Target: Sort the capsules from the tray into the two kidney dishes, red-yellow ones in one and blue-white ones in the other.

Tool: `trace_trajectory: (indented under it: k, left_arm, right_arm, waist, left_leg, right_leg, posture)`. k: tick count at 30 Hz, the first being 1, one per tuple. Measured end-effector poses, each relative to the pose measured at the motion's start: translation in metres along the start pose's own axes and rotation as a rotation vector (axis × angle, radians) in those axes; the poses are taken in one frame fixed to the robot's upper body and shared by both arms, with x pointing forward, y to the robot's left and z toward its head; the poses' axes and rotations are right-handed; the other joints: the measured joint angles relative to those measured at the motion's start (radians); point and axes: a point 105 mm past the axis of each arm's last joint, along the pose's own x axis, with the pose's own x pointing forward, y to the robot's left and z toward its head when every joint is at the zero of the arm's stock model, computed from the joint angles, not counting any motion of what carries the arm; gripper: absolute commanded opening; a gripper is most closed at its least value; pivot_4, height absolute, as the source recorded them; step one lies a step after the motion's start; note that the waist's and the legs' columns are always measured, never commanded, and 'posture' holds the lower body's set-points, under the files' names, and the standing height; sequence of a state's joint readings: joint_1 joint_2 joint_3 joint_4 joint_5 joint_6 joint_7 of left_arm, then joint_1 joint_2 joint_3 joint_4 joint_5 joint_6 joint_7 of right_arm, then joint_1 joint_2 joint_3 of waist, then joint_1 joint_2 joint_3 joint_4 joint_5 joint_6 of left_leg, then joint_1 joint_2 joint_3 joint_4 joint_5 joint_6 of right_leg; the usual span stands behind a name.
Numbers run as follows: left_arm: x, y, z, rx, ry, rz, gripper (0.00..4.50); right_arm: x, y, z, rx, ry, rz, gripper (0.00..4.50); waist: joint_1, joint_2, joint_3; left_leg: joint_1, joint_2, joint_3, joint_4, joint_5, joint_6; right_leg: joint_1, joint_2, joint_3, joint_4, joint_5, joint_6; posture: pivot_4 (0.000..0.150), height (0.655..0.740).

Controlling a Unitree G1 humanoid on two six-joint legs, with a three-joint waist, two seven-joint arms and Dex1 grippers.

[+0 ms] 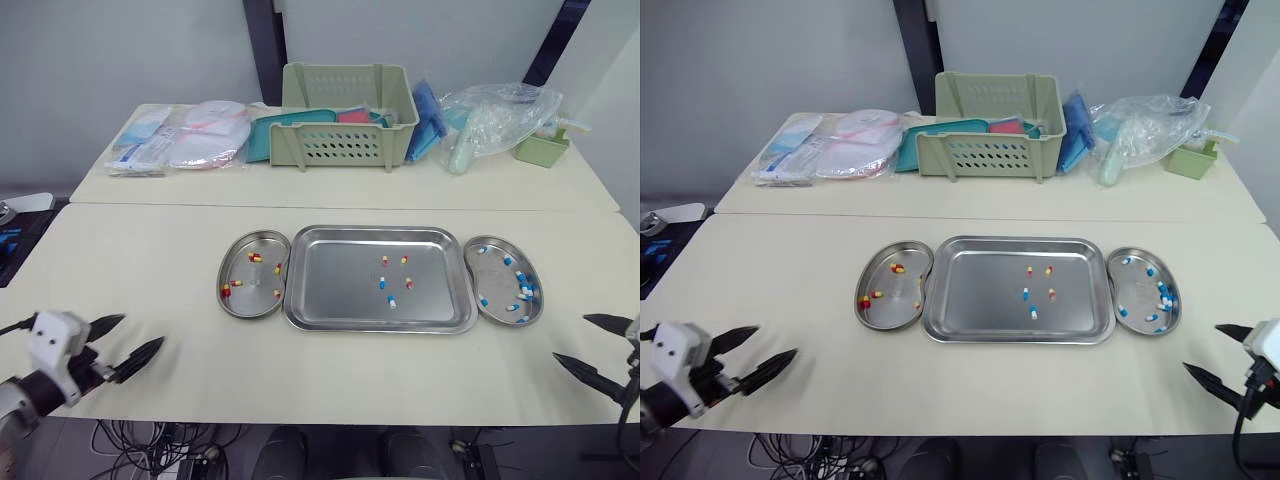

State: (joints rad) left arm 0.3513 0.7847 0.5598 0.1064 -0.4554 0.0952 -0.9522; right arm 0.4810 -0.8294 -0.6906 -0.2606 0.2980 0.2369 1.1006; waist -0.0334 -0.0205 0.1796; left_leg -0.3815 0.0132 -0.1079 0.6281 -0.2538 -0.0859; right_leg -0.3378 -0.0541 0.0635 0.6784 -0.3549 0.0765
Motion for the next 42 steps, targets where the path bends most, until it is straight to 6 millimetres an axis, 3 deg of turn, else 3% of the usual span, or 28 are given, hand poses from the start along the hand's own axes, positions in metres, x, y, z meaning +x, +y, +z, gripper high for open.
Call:
trace_trajectory:
  k: [2,6,19,23,32,37,42]
  left_arm:
    - [-0.01,0.006,-0.016,-0.018,0.038,0.025,4.5]
    - [-0.021,0.011,-0.028,-0.032,0.065,0.053,4.5]
    - [-0.023,0.004,-0.029,-0.005,0.05,0.002,4.5]
    - [-0.009,-0.028,-0.015,0.057,0.003,-0.158,4.5]
    - [0.034,-0.141,0.048,0.108,-0.229,-0.586,4.5]
    - [0.047,-0.164,0.061,0.088,-0.301,-0.64,4.5]
    - [0.054,-0.181,0.056,0.067,-0.305,-0.686,4.5]
  right_arm:
    - [-0.003,0.0,-0.012,0.034,0.021,0.009,4.48]
    - [-0.005,0.001,-0.018,0.049,0.033,0.015,4.48]
    - [-0.003,0.0,-0.016,0.027,0.012,-0.007,4.48]
    - [-0.003,0.0,-0.016,0.027,0.01,-0.007,4.48]
    - [-0.002,0.007,-0.019,0.035,0.017,0.009,4.48]
    - [-0.002,0.012,-0.019,0.036,0.017,0.013,4.48]
    - [-0.003,0.03,-0.011,0.03,0.003,0.058,4.48]
  waist:
    - [0.0,0.0,0.0]
    - [0.001,0.0,0.0]
    - [0.001,-0.001,0.0]
    - [0.001,-0.001,0.0]
    - [0.003,0.0,0.0]
    - [0.001,0.0,-0.001]
    - [0.002,0.001,-0.001]
  left_leg:
    - [0.0,0.0,0.0,0.0,0.0,0.0]
    - [0.0,0.0,0.0,0.0,0.0,0.0]
    - [0.0,0.0,0.0,0.0,0.0,0.0]
    - [0.0,0.0,0.0,0.0,0.0,0.0]
    - [0.0,0.0,0.001,0.0,0.0,0.0]
    - [0.0,0.0,0.001,0.001,0.0,0.0]
    - [0.0,0.0,0.0,0.001,0.0,0.0]
  right_leg:
    - [0.0,0.0,0.0,0.0,0.0,0.0]
    - [0.0,0.0,0.0,0.0,0.0,0.0]
    - [0.0,0.0,0.0,0.0,0.0,0.0]
    - [0.0,-0.001,0.0,0.0,0.0,0.0]
    - [0.001,0.0,0.001,0.0,0.0,0.0]
    - [0.001,0.0,0.001,0.0,0.0,0.0]
    - [0.001,0.0,0.001,0.0,0.0,0.0]
  posture:
    - [0.15,0.74]
    - [0.15,0.74]
    - [0.15,0.74]
    - [0.15,0.74]
    - [0.15,0.74]
    - [0.15,0.74]
    - [0.15,0.74]
